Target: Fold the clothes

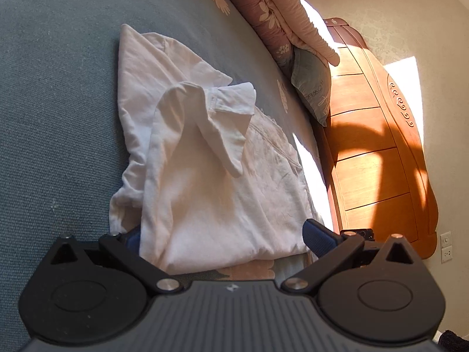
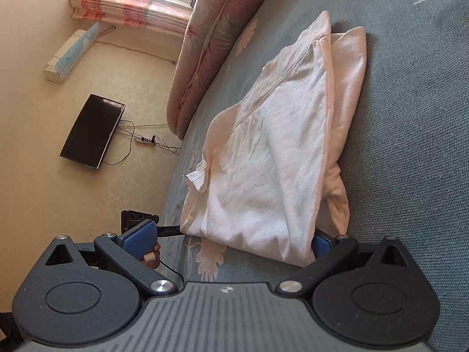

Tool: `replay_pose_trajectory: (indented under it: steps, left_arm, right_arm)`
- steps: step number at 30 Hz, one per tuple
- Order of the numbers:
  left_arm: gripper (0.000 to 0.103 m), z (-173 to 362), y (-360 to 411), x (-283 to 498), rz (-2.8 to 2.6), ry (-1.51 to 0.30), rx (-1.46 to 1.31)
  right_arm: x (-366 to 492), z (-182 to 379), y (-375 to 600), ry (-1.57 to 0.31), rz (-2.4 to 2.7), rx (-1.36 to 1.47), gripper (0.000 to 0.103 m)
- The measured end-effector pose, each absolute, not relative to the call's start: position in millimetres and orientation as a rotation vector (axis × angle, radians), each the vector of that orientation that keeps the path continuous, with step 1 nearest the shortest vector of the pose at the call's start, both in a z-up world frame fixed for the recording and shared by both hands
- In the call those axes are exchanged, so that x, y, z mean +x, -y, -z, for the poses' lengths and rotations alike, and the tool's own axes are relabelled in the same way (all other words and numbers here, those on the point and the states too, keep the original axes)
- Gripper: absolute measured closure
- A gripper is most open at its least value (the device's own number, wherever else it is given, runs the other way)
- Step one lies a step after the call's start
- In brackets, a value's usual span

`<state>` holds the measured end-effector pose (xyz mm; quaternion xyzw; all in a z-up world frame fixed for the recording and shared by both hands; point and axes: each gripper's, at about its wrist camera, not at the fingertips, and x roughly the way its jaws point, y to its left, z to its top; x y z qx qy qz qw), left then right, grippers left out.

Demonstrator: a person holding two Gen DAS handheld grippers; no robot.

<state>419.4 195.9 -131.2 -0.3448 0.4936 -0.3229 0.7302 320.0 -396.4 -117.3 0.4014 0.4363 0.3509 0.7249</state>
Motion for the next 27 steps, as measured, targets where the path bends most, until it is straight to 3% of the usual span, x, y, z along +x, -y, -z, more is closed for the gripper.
replay_pose_trajectory:
  steps: [2,3,4,5,6,7,10,15,16,17,18,23,27]
  left_arm:
    - [0.008,127,-192,417,0.724,-1.101,-0.694]
    - [0.019,125,-194,414,0.723,-1.109,-0.668]
    - [0.039,123,-198,409,0.715,-1.113,-0.643]
    - [0.049,123,-202,405,0.699,-1.12,-0.62]
    - [0.07,124,-207,401,0.675,-1.124,-0.604]
    - [0.081,125,-213,397,0.654,-1.119,-0.599]
    - [0.083,130,-220,395,0.628,-1.107,-0.63]
    - [0.081,131,-208,405,0.615,-1.104,-0.615]
    - [0.083,130,-205,405,0.616,-1.104,-0.587]
    - [0.086,126,-202,404,0.623,-1.099,-0.562]
    - [0.097,121,-203,400,0.635,-1.087,-0.546]
    - [0.099,101,-232,379,0.631,-1.026,-0.543]
    - [0.099,113,-248,373,0.52,-1.062,-0.542]
  right_arm:
    - [322,115,392,-0.982,-0.757,0.848,0.0]
    - [323,114,390,-0.991,-0.748,0.829,0.0]
    - [324,113,387,-1.001,-0.74,0.81,0.0]
    - [321,110,386,-1.017,-0.73,0.773,0.003]
    - [316,109,388,-1.028,-0.721,0.742,0.006]
    - [311,109,391,-1.032,-0.714,0.723,0.018]
    - [301,117,403,-1.023,-0.665,0.747,0.041]
    - [306,119,396,-1.004,-0.621,0.729,0.052]
    - [307,116,392,-1.015,-0.602,0.689,0.065]
    - [307,114,388,-1.031,-0.581,0.641,0.086]
    - [307,111,386,-1.041,-0.568,0.606,0.092]
    - [286,82,403,-0.992,-0.617,0.547,0.095]
    - [280,94,410,-1.059,-0.537,0.524,0.094]
